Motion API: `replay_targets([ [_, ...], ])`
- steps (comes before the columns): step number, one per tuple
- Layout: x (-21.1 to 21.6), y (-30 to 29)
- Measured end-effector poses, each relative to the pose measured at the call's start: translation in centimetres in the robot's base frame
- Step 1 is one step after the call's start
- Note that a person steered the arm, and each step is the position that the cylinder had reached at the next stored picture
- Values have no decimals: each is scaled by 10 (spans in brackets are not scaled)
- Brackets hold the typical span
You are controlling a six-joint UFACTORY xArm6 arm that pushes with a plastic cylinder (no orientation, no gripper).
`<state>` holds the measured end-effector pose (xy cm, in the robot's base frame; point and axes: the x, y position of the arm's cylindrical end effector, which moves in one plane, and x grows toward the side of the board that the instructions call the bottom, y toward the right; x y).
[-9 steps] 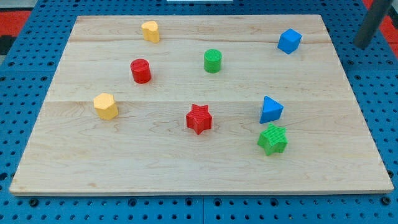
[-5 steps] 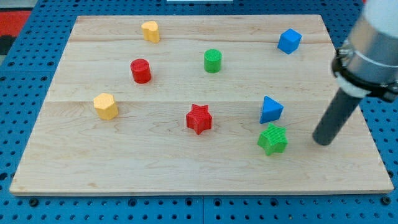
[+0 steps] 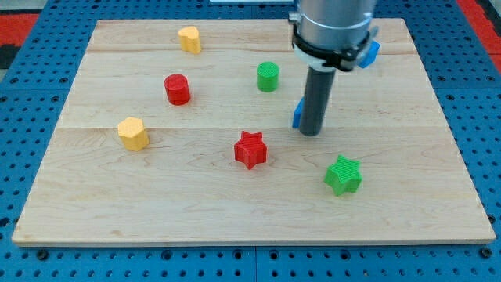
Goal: Move the blue triangle closer to the blue cube
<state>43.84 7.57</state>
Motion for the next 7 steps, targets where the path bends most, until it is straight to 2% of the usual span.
replay_targets([
  [2, -21, -48],
  [3, -34, -42],
  [5, -36, 3],
  [7, -36, 78],
])
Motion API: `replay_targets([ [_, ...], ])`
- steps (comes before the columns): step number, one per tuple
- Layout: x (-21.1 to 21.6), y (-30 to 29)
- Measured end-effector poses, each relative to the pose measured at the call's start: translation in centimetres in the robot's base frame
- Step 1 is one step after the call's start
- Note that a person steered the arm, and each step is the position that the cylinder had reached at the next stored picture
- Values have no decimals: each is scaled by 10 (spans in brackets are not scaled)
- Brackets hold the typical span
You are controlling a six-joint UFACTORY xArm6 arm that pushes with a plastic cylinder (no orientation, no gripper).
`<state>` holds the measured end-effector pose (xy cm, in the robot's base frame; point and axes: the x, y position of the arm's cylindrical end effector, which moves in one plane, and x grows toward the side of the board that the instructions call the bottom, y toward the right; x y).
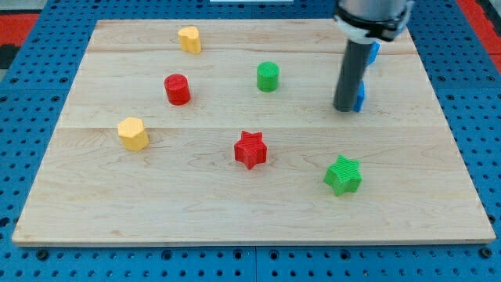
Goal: Move the blue triangle closer to the blue cube
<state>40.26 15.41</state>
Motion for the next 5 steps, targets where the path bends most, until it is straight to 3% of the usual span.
replay_targets([
  [5, -72, 62],
])
